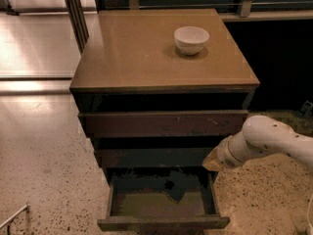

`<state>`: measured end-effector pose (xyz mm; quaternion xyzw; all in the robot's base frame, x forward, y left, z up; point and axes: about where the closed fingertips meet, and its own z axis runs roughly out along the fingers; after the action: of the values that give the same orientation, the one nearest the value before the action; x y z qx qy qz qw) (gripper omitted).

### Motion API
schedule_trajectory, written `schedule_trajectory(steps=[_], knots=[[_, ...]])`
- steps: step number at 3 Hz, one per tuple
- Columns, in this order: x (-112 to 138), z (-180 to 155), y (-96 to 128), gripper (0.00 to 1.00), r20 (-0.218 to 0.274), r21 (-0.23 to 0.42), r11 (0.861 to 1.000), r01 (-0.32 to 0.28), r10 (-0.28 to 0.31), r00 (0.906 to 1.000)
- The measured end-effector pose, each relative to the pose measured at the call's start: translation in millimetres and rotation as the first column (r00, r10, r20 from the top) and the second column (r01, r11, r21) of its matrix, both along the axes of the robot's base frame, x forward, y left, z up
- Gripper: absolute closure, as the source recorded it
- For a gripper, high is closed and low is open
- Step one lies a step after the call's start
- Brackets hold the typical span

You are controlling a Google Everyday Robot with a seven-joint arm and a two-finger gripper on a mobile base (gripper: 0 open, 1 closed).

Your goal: Pick sponge from bottom drawer and place on counter

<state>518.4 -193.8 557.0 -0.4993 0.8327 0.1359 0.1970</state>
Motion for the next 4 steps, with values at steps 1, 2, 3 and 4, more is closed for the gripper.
schedule_trajectory(steps=[1, 2, 3, 4], knots=[[-7, -23, 4, 1.00, -0.038, 0.017, 1.000, -0.001, 0.002, 0.9993], [-9, -44, 2, 1.00, -0.027, -0.001, 1.000, -0.019, 0.019, 0.9995], [-13, -97, -9, 1.00, 0.005, -0.022, 0.999, -0.031, 0.031, 0.9995], [-6, -159, -16, 1.00, 0.042, 0.013, 1.000, -0.016, 0.015, 0.9990]])
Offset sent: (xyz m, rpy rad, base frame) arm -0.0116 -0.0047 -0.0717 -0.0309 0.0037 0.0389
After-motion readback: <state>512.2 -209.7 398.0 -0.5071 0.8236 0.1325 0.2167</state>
